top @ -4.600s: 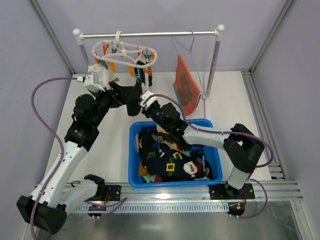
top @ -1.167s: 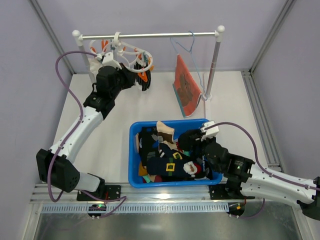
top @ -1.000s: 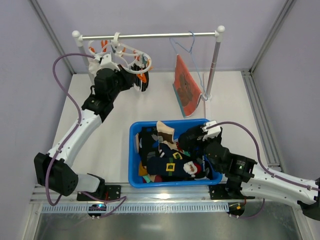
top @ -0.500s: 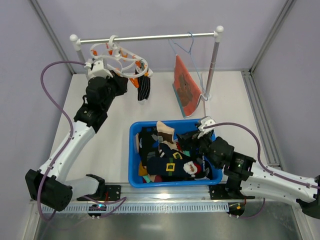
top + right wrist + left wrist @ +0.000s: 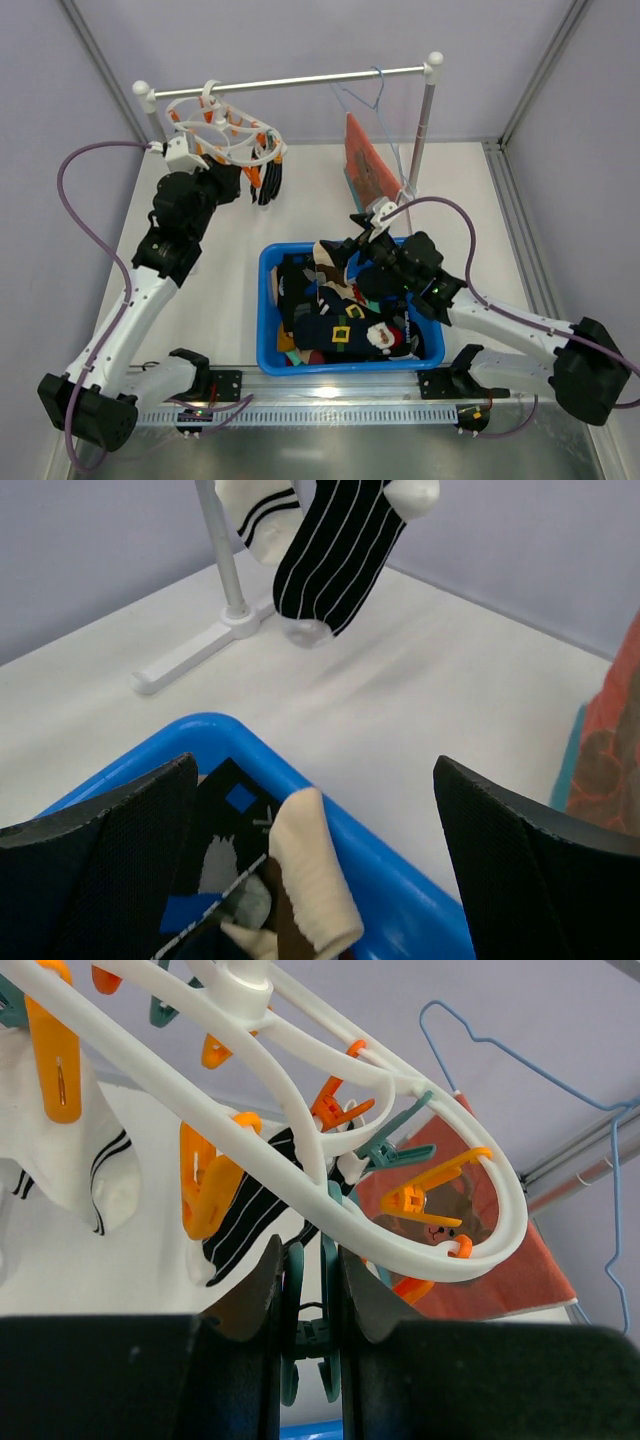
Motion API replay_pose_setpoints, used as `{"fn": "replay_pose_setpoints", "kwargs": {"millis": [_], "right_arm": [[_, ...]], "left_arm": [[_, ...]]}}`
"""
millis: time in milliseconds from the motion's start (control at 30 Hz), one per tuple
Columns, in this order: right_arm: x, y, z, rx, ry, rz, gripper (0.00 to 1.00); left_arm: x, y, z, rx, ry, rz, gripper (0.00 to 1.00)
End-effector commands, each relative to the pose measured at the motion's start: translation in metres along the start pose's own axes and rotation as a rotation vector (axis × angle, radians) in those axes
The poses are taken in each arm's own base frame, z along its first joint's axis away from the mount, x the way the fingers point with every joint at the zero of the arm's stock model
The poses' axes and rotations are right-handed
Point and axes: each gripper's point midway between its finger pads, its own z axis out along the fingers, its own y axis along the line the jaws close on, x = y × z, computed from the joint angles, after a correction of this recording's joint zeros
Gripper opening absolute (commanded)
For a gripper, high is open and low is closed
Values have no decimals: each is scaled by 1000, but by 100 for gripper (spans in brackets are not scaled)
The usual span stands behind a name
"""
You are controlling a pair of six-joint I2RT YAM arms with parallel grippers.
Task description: Remove the socks clipped to the hanger
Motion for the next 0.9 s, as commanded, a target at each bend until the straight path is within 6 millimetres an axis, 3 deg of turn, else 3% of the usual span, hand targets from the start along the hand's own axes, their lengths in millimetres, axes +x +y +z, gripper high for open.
{"fn": "replay_pose_setpoints", "kwargs": {"millis": [0,67,100,133,200,233,267,300,333,367,467,667,867], "right_arm": [[-59,24,26,-217,-211,38,100],[-66,35,39,-310,-229,39,100],[-55,28,53,-319,-216,45,100],[-64,30,63,-350,-237,48,100],[-62,34,75,-429,-232,95,100],[-46,24,91,-433,-221,118,100],[-59,22,101,-453,-259,123,100],[-59,23,107,-486,-267,154,100],[-41,14,122,-481,-234,176,100],[-52,13,133,-497,-262,173,100],[-45,6,162,-499,-249,189,100],[-26,-10,196,-436,-233,209,100],[-17,-26,217,-353,-211,181,100]], "left_arm": [[7,11,-3,-23,34,3,0],[10,9,1,-4,50,-1,0],[10,8,1,1,51,-3,0],[11,9,2,5,57,-5,0],[14,6,3,26,66,-8,0],[14,5,4,33,66,-10,0],[15,6,4,34,70,-11,0],[14,5,4,39,70,-11,0],[14,4,4,50,73,-13,0],[14,3,4,54,74,-13,0],[14,0,3,72,80,-16,0],[14,0,3,76,83,-15,0],[14,-6,-1,112,87,-21,0]]}}
